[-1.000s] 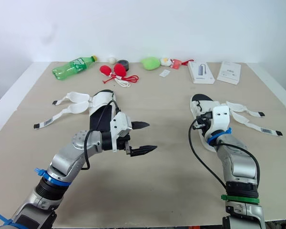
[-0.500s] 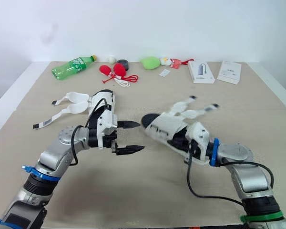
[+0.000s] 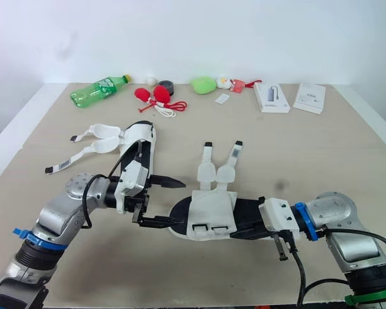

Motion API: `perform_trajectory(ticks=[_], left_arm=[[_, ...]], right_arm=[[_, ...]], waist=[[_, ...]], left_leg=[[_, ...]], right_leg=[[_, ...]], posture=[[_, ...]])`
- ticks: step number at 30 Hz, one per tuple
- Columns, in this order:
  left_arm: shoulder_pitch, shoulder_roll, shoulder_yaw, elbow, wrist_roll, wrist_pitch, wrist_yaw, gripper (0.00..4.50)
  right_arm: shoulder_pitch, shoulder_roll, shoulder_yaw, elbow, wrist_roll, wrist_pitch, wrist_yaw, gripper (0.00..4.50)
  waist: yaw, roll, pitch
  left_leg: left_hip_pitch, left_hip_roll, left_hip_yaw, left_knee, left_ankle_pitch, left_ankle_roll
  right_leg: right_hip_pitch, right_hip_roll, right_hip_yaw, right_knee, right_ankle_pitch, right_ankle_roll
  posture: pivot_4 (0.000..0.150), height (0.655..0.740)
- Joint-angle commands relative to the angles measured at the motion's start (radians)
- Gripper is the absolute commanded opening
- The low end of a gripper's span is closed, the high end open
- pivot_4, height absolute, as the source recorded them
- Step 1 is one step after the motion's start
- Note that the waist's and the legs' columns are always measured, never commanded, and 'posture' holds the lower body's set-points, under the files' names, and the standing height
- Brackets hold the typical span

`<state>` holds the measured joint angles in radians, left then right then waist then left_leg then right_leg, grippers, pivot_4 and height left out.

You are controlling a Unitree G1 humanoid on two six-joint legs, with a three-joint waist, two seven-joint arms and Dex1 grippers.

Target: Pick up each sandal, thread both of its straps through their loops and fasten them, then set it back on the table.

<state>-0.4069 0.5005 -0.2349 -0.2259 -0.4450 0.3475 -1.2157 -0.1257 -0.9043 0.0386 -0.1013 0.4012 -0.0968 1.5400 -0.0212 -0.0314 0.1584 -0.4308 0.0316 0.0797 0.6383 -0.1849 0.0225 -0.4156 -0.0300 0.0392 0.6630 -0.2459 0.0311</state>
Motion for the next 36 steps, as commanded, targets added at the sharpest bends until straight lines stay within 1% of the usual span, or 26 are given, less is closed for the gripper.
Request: perform_trajectory(ticks=[1, 10, 18, 19, 21, 22, 23, 24, 25, 26, 28, 29, 30, 31, 32, 33, 35, 36], left_arm=[[0.001, 0.012, 0.017, -0.029, -0.008, 0.0, 0.013, 4.5], [-0.009, 0.009, 0.009, 0.026, 0.033, -0.028, 0.04, 4.5], [-0.009, 0.006, 0.001, 0.066, 0.069, -0.062, 0.029, 4.5], [-0.008, 0.005, 0.0, 0.069, 0.072, -0.066, 0.029, 4.5], [-0.008, 0.003, 0.0, 0.074, 0.075, -0.072, 0.027, 4.5], [-0.008, 0.001, -0.001, 0.075, 0.077, -0.075, 0.027, 4.5], [-0.008, -0.001, 0.0, 0.078, 0.076, -0.08, 0.026, 4.5], [-0.007, -0.005, 0.001, 0.08, 0.072, -0.085, 0.024, 4.5], [-0.007, -0.009, 0.0, 0.084, 0.077, -0.094, 0.027, 4.5], [-0.008, -0.014, -0.002, 0.089, 0.083, -0.106, 0.03, 4.5], [-0.01, -0.017, -0.014, 0.098, 0.091, -0.116, 0.022, 3.95], [-0.012, -0.017, -0.021, 0.103, 0.098, -0.131, 0.012, 3.5], [-0.016, -0.018, -0.029, 0.109, 0.102, -0.136, 0.002, 3.1], [-0.022, -0.016, -0.037, 0.114, 0.107, -0.142, -0.009, 2.86], [-0.029, -0.012, -0.048, 0.119, 0.117, -0.154, -0.02, 2.27], [-0.033, -0.009, -0.055, 0.123, 0.124, -0.162, -0.028, 1.89], [-0.041, -0.001, -0.073, 0.139, 0.15, -0.184, -0.043, 0.81], [-0.046, 0.006, -0.087, 0.151, 0.166, -0.192, -0.053, 0.36]], right_arm=[[-0.036, 0.011, 0.001, 0.037, -0.01, -0.042, 0.013, 0.14], [-0.079, 0.037, 0.018, 0.072, -0.023, -0.044, -0.017, 0.14], [-0.071, 0.038, 0.032, 0.059, -0.011, 0.035, -0.03, 0.14], [-0.068, 0.039, 0.032, 0.055, -0.012, 0.045, -0.034, 0.57], [-0.063, 0.031, 0.037, 0.047, -0.019, 0.063, -0.034, 1.04], [-0.059, 0.024, 0.035, 0.04, -0.019, 0.074, -0.033, 1.67], [-0.049, 0.005, 0.027, 0.023, -0.003, 0.112, -0.026, 1.92], [-0.041, -0.009, 0.015, 0.01, 0.011, 0.138, -0.023, 2.4], [-0.029, -0.03, 0.005, -0.007, 0.032, 0.182, -0.015, 2.76], [-0.017, -0.052, -0.007, -0.025, 0.053, 0.222, -0.01, 3.22], [0.004, -0.087, -0.044, -0.062, 0.124, 0.328, -0.021, 4.27], [0.011, -0.103, -0.067, -0.081, 0.173, 0.402, -0.036, 4.5], [0.0, -0.126, -0.104, -0.092, 0.25, 0.522, -0.063, 4.5], [-0.026, -0.143, -0.134, -0.091, 0.319, 0.639, -0.097, 4.5], [-0.065, -0.154, -0.155, -0.08, 0.379, 0.75, -0.132, 4.5], [-0.092, -0.161, -0.168, -0.073, 0.418, 0.824, -0.158, 4.5], [-0.165, -0.153, -0.166, -0.045, 0.447, 0.938, -0.222, 4.5], [-0.227, -0.131, -0.152, -0.005, 0.442, 1.013, -0.292, 4.5]], waist=[[0.0, 0.0, 0.0], [0.001, 0.0, 0.0], [0.001, 0.0, 0.0], [0.001, 0.0, 0.0], [0.001, 0.0, 0.0], [0.001, 0.0, 0.0], [0.001, 0.0, 0.0], [0.002, 0.0, 0.0], [0.003, 0.0, 0.0], [0.003, 0.0, 0.0], [0.004, 0.0, 0.0], [0.004, 0.0, 0.0], [0.004, 0.0, 0.0], [0.004, 0.0, 0.0], [0.003, 0.0, 0.0], [0.001, 0.0, 0.0], [0.001, -0.002, 0.001], [-0.001, -0.002, 0.001]], left_leg=[[0.0, 0.0, 0.0, 0.0, 0.0, 0.0], [0.001, 0.0, 0.0, 0.001, 0.0, 0.0], [0.001, 0.0, 0.0, 0.001, 0.0, 0.0], [0.001, 0.0, 0.0, 0.001, 0.0, 0.0], [0.001, 0.0, 0.0, 0.001, 0.0, 0.0], [0.001, 0.0, 0.0, 0.001, 0.0, 0.0], [0.001, 0.0, 0.0, 0.001, 0.0, 0.0], [0.001, 0.0, 0.0, 0.001, 0.0, 0.0], [0.001, -0.001, 0.0, 0.001, 0.0, 0.0], [0.001, -0.001, 0.0, 0.001, 0.0, 0.0], [0.0, -0.001, 0.0, 0.001, 0.0, 0.0], [0.001, -0.001, 0.0, 0.001, 0.0, 0.0], [0.0, -0.001, 0.0, 0.001, 0.0, 0.0], [0.001, -0.001, 0.0, 0.001, 0.0, 0.0], [0.001, -0.001, 0.0, 0.001, 0.0, 0.0], [0.001, -0.001, 0.001, 0.001, 0.0, 0.0], [0.001, -0.001, 0.0, 0.001, 0.0, 0.0], [0.002, -0.001, -0.001, 0.002, 0.0, 0.0]], right_leg=[[0.0, 0.0, 0.0, 0.0, 0.0, 0.0], [0.001, 0.0, 0.0, 0.0, 0.001, -0.001], [0.001, 0.0, 0.0, 0.0, 0.001, -0.001], [0.001, -0.001, 0.0, 0.0, 0.001, -0.001], [0.001, -0.001, 0.0, 0.0, 0.001, -0.001], [0.001, -0.001, 0.0, 0.0, 0.001, -0.001], [0.001, -0.001, 0.0, 0.0, 0.001, -0.001], [0.001, -0.001, 0.0, 0.0, 0.001, -0.001], [0.001, -0.002, 0.0, 0.0, 0.001, -0.001], [0.001, -0.002, 0.0, 0.0, 0.001, -0.002], [0.001, -0.003, 0.0, 0.0, 0.001, -0.002], [0.001, -0.004, -0.001, 0.0, 0.001, -0.002], [0.001, -0.004, -0.001, 0.0, 0.001, -0.002], [0.001, -0.005, -0.001, 0.0, 0.001, -0.002], [0.001, -0.006, -0.001, 0.0, 0.001, -0.002], [0.001, -0.007, -0.001, 0.0, 0.002, -0.003], [0.001, -0.008, -0.003, 0.0, 0.004, -0.005], [0.002, -0.008, -0.004, 0.0, 0.004, -0.005]], posture=[[0.15, 0.74], [0.15, 0.74], [0.15, 0.74], [0.15, 0.74], [0.15, 0.74], [0.15, 0.74], [0.15, 0.74], [0.15, 0.74], [0.15, 0.74], [0.15, 0.74], [0.15, 0.74], [0.15, 0.74], [0.15, 0.74], [0.15, 0.74], [0.15, 0.74], [0.15, 0.74], [0.15, 0.74], [0.15, 0.74]])
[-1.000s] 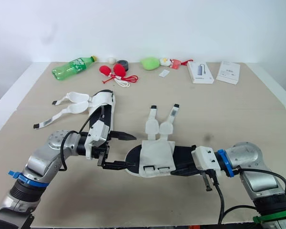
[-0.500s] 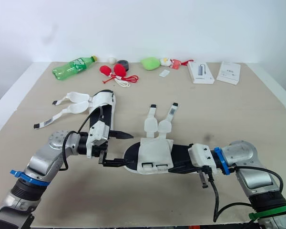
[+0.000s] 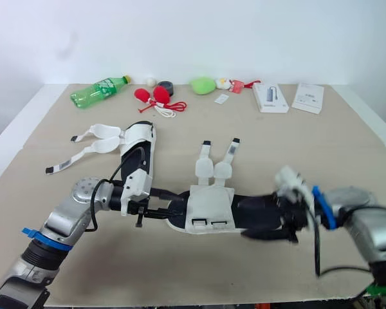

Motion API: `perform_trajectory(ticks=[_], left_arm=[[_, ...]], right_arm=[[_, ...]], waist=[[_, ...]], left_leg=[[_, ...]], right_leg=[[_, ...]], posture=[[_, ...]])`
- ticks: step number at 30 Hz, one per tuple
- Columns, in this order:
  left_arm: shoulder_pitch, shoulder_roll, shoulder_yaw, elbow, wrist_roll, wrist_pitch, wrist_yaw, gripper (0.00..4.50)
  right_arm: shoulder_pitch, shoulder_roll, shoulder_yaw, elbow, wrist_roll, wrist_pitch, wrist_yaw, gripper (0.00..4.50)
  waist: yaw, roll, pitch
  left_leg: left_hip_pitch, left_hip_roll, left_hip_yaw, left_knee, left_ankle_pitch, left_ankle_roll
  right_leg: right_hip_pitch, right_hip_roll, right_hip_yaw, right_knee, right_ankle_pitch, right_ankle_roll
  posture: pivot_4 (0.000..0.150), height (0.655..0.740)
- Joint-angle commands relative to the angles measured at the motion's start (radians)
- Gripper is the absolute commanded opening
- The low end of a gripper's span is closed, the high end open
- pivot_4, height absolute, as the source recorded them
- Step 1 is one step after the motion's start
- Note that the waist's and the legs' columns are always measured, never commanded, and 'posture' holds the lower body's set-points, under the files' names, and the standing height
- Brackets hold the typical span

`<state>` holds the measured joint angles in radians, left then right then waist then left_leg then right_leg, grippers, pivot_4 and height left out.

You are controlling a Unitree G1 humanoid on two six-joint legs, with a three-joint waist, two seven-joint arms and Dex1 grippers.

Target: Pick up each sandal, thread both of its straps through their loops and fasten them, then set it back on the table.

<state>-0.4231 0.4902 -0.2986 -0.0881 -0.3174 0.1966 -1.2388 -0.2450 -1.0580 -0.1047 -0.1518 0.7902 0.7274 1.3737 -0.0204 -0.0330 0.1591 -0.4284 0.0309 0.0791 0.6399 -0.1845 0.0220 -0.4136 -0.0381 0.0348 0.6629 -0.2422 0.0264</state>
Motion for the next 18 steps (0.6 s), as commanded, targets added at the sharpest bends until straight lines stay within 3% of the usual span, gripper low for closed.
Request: perform_trajectory(ticks=[1, 8, 18], left_arm=[[-0.034, 0.021, -0.032, 0.023, 0.05, -0.049, -0.039, 0.01], [-0.078, 0.012, -0.059, 0.096, 0.115, -0.11, -0.035, 0.01], [-0.096, 0.012, -0.058, 0.121, 0.15, -0.169, -0.038, 0.01]], right_arm=[[-0.16, 0.048, 0.002, 0.082, 0.043, 0.246, -0.19, 4.5], [-0.418, 0.264, -0.007, 0.322, 0.021, 0.495, -0.465, 4.5], [-0.588, 0.351, 0.098, 0.601, -0.116, 0.531, -0.477, 4.5]], waist=[[-0.003, -0.001, 0.0], [-0.001, 0.0, 0.0], [-0.001, 0.001, 0.0]], left_leg=[[0.001, 0.0, 0.0, 0.0, 0.0, 0.0], [-0.004, 0.0, -0.001, 0.0, 0.0, 0.0], [-0.012, -0.003, 0.001, 0.0, -0.003, 0.005]], right_leg=[[0.0, 0.001, 0.0, 0.0, 0.0, -0.001], [-0.004, 0.004, 0.002, 0.0, 0.001, -0.002], [-0.01, 0.007, 0.007, 0.0, 0.002, 0.005]], posture=[[0.15, 0.74], [0.15, 0.74], [0.15, 0.74]])
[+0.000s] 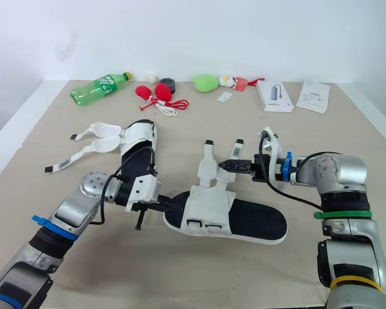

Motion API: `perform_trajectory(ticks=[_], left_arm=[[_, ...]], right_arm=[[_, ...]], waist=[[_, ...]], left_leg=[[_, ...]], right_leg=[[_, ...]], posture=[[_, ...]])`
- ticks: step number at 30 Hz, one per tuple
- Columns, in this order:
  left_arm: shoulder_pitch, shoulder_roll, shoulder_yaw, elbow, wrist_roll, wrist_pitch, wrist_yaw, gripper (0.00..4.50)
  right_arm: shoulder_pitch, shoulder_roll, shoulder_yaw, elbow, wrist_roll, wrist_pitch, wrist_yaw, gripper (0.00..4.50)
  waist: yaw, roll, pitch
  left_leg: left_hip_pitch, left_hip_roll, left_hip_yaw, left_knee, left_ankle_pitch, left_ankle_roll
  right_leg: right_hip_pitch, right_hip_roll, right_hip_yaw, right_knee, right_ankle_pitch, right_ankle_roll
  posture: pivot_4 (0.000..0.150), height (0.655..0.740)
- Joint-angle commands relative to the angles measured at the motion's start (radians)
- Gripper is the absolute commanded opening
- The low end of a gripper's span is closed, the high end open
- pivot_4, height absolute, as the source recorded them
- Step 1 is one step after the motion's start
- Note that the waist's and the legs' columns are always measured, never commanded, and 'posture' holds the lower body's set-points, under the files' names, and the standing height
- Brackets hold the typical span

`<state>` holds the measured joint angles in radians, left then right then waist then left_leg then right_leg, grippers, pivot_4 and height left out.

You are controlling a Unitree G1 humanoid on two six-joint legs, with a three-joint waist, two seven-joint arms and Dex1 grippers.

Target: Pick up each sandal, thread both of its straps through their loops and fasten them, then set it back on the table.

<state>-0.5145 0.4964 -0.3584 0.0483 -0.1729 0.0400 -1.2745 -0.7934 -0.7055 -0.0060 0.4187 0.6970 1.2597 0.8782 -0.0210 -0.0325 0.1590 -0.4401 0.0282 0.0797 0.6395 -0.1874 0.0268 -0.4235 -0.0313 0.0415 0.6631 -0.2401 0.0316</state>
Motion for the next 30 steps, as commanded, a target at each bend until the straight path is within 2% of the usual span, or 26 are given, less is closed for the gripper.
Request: perform_trajectory(ticks=[1, 5, 11, 19, 24, 26, 30], left_arm=[[0.0, 0.006, 0.004, -0.026, 0.002, -0.005, 0.0, 0.01], [0.018, 0.012, 0.012, -0.061, -0.013, 0.026, 0.008, 0.01], [0.041, 0.009, 0.011, -0.103, -0.013, 0.053, 0.024, 0.01], [0.043, 0.005, 0.009, -0.114, -0.014, 0.063, 0.033, 0.01], [0.051, 0.003, 0.005, -0.126, -0.015, 0.067, 0.036, 0.01], [0.054, 0.002, 0.006, -0.129, -0.016, 0.068, 0.036, 0.01], [0.056, -0.001, 0.005, -0.128, -0.015, 0.068, 0.037, 0.0]], right_arm=[[-0.05, -0.004, 0.019, 0.049, -0.046, -0.023, 0.03, 4.5], [-0.081, -0.007, 0.039, 0.111, -0.109, -0.09, 0.06, 4.5], [-0.098, 0.02, 0.049, 0.169, -0.147, -0.081, 0.087, 4.5], [-0.212, 0.117, -0.074, 0.436, -0.193, -0.165, -0.011, 4.5], [-0.262, 0.159, -0.1, 0.554, -0.235, -0.242, -0.025, 4.5], [-0.276, 0.177, -0.111, 0.578, -0.244, -0.257, -0.032, 4.5], [-0.286, 0.201, -0.137, 0.63, -0.267, -0.345, -0.035, 3.42]], waist=[[0.0, 0.0, 0.0], [-0.001, 0.0, 0.0], [-0.002, 0.0, 0.0], [-0.005, 0.0, 0.0], [-0.006, 0.0, 0.0], [-0.006, 0.0, 0.0], [-0.006, 0.0, 0.0]], left_leg=[[0.0, 0.0, 0.0, 0.0, 0.0, 0.0], [0.001, 0.001, 0.0, 0.0, 0.0, 0.0], [0.001, 0.002, 0.0, 0.0, 0.0, 0.0], [0.003, 0.005, 0.001, 0.001, 0.002, -0.002], [0.003, 0.005, 0.001, 0.002, 0.003, -0.002], [0.003, 0.005, 0.002, 0.002, 0.003, -0.002], [0.003, 0.005, 0.002, 0.002, 0.003, -0.002]], right_leg=[[0.0, 0.0, 0.0, 0.0, 0.0, 0.0], [0.0, 0.001, 0.0, 0.0, 0.001, -0.001], [0.0, 0.003, 0.0, 0.0, 0.001, -0.001], [0.001, 0.006, 0.002, 0.001, 0.003, 0.0], [0.0, 0.006, 0.003, 0.001, 0.004, 0.001], [0.001, 0.006, 0.003, 0.001, 0.006, -0.003], [0.0, 0.006, 0.004, 0.001, 0.006, -0.003]], posture=[[0.15, 0.74], [0.15, 0.74], [0.15, 0.74], [0.15, 0.74], [0.15, 0.74], [0.15, 0.74], [0.15, 0.74]])
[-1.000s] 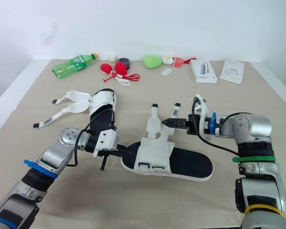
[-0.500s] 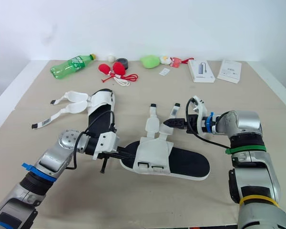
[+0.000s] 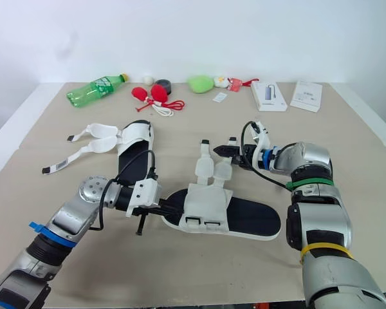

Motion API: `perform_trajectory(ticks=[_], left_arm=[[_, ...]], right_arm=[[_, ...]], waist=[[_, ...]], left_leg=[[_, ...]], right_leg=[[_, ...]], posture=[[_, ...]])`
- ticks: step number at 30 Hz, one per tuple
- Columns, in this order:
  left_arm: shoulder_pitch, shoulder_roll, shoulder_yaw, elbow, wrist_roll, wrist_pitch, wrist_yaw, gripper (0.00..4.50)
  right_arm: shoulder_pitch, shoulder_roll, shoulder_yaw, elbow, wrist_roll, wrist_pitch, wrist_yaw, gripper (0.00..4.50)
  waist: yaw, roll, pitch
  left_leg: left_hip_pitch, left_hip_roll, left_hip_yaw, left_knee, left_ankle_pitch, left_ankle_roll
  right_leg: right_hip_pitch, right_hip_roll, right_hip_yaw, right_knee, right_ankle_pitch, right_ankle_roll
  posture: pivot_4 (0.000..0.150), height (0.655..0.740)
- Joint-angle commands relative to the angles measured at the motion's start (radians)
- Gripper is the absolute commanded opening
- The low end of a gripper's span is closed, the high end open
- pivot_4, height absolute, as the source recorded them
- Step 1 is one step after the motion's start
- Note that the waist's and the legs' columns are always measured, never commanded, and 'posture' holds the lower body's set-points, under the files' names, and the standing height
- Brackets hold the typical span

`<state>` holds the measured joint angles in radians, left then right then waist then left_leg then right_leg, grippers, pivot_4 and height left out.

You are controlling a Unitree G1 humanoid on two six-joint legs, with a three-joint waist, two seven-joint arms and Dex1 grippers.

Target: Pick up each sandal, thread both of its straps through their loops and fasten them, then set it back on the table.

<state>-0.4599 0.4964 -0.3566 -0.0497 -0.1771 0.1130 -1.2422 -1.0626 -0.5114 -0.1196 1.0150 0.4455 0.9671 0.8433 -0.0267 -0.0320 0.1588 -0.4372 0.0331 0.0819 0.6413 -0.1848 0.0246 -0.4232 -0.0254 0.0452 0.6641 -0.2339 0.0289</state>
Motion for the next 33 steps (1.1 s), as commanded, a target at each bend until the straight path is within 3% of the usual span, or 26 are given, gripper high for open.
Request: perform_trajectory(ticks=[1, 8, 14, 17, 20, 25, 29, 33], left_arm=[[0.001, -0.001, 0.004, -0.028, -0.011, -0.006, 0.004, 0.0], [-0.001, -0.004, 0.004, -0.023, -0.01, -0.007, 0.003, 0.0], [0.0, -0.005, 0.004, -0.022, -0.01, -0.004, 0.003, 0.0], [-0.001, -0.005, 0.003, -0.019, -0.008, -0.003, 0.004, 0.0], [-0.009, -0.009, 0.004, -0.005, 0.001, -0.002, 0.012, 0.0], [-0.022, -0.021, 0.008, 0.022, 0.024, -0.006, 0.053, 0.0], [-0.033, -0.028, 0.008, 0.042, 0.037, 0.01, 0.081, 0.0], [-0.035, -0.027, 0.001, 0.045, 0.04, 0.007, 0.074, 0.0]], right_arm=[[-0.02, 0.01, -0.031, 0.041, -0.016, -0.067, 0.007, 2.66], [-0.014, 0.003, -0.001, 0.016, -0.056, -0.141, 0.111, 0.1], [0.12, -0.018, 0.094, -0.264, -0.13, -0.476, 0.313, 0.1], [0.242, -0.017, 0.105, -0.487, -0.155, -0.811, 0.382, 0.1], [0.347, -0.024, 0.107, -0.62, -0.217, -1.299, 0.418, 0.1], [0.429, -0.082, 0.201, -0.673, -0.193, -1.908, 0.593, 0.1], [0.438, -0.202, 0.385, -0.605, -0.182, -2.317, 0.652, 0.1], [0.392, -0.255, 0.497, -0.497, -0.207, -2.479, 0.586, 0.1]], waist=[[0.0, 0.0, 0.0], [0.0, 0.0, 0.0], [0.001, 0.0, 0.0], [0.002, 0.001, 0.0], [0.002, 0.001, 0.001], [0.002, 0.001, 0.001], [0.002, 0.001, 0.001], [0.001, -0.001, 0.002]], left_leg=[[0.0, 0.0, 0.0, 0.0, 0.0, 0.0], [0.0, 0.0, 0.001, -0.001, 0.0, 0.0], [-0.001, 0.0, 0.0, -0.001, 0.0, 0.0], [-0.001, 0.0, 0.0, -0.001, 0.0, 0.0], [-0.001, 0.0, -0.001, -0.002, 0.0, 0.0], [0.001, 0.0, 0.0, -0.001, 0.0, 0.0], [0.006, 0.0, 0.001, 0.0, 0.0, -0.001], [0.018, -0.001, 0.004, -0.001, 0.0, -0.001]], right_leg=[[0.0, 0.0, 0.0, 0.0, 0.0, 0.0], [-0.001, 0.0, 0.001, 0.0, -0.001, 0.0], [-0.001, 0.0, 0.0, 0.0, -0.001, 0.001], [-0.001, 0.0, 0.0, 0.0, -0.003, 0.004], [-0.001, 0.0, 0.0, 0.0, -0.004, 0.005], [0.001, 0.0, 0.0, 0.0, -0.004, 0.007], [0.006, -0.001, 0.001, 0.0, -0.004, 0.007], [0.015, -0.009, 0.001, 0.0, -0.008, -0.001]], posture=[[0.15, 0.74], [0.15, 0.74], [0.15, 0.74], [0.15, 0.74], [0.15, 0.74], [0.15, 0.74], [0.15, 0.74], [0.15, 0.74]])
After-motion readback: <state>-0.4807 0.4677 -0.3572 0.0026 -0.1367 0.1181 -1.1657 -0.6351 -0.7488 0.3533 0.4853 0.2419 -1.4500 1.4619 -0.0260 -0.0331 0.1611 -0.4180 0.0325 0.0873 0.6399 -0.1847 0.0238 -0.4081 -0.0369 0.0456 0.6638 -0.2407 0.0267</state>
